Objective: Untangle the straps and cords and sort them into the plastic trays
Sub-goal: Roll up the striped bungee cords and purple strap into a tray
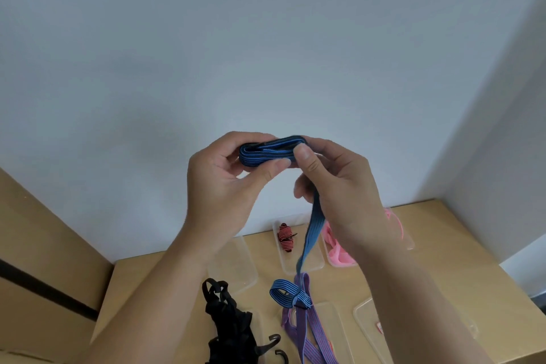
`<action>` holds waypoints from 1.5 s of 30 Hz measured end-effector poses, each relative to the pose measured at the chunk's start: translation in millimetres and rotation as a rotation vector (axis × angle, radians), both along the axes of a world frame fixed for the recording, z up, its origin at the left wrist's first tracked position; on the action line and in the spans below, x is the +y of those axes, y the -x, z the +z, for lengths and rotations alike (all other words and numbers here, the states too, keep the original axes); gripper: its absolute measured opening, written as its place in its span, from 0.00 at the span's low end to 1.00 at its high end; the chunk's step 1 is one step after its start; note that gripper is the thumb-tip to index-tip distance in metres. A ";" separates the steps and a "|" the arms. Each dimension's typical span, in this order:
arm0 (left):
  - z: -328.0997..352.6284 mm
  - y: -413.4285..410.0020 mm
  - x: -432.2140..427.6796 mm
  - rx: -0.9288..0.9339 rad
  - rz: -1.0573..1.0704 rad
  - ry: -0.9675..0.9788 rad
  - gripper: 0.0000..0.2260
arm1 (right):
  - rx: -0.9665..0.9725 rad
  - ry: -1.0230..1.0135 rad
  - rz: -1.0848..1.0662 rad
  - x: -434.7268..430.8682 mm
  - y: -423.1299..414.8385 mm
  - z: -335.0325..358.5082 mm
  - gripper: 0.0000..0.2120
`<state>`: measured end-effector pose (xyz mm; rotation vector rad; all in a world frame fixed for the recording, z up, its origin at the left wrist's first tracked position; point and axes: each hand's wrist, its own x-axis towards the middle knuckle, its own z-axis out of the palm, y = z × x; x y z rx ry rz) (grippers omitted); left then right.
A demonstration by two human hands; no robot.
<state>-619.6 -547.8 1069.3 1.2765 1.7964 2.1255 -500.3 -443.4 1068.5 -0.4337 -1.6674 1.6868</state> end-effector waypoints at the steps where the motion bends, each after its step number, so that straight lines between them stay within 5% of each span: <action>1: -6.1 -3.3 3.9 0.094 0.094 -0.028 0.12 | 0.000 0.061 -0.003 -4.8 3.2 -0.7 0.10; 4: -19.2 -20.3 14.4 0.384 0.314 -0.055 0.10 | 0.075 0.316 0.124 -10.2 12.2 -4.0 0.13; 6: -22.7 -32.8 15.1 0.465 0.265 0.022 0.14 | 0.140 0.556 0.211 -1.6 10.2 -4.1 0.15; 10: -10.4 -32.2 5.7 0.207 -0.138 0.215 0.13 | 0.023 0.592 0.282 27.6 -7.6 -10.3 0.16; 17: 14.8 -6.3 10.4 0.064 -0.397 0.523 0.13 | -0.137 0.378 0.403 34.8 -18.9 -11.8 0.19; 21: 16.3 -11.9 15.6 -0.045 -0.385 0.395 0.13 | -0.077 0.459 0.360 26.9 -12.3 -8.7 0.22; 26: 2.9 -11.0 29.5 -0.117 -0.100 0.164 0.11 | 0.086 0.732 0.243 6.7 -0.7 -12.9 0.32; 30: -19.1 -12.8 34.4 0.156 0.144 0.103 0.12 | -0.039 0.723 0.164 -11.1 5.1 -9.9 0.28; 35: -30.3 -0.1 32.6 0.786 0.264 -0.070 0.11 | -0.137 0.697 0.106 -4.4 4.5 1.9 0.20; 39: -27.8 12.5 24.9 0.930 0.186 -0.017 0.11 | -0.138 0.662 0.073 -3.6 3.9 -0.2 0.18; 42: -24.4 12.9 15.0 0.734 -0.056 0.100 0.14 | -0.118 0.570 0.018 -2.7 3.8 0.3 0.22; 45: -13.6 -2.0 11.5 0.163 -0.079 0.188 0.12 | -0.092 0.433 -0.047 -6.0 8.0 2.1 0.19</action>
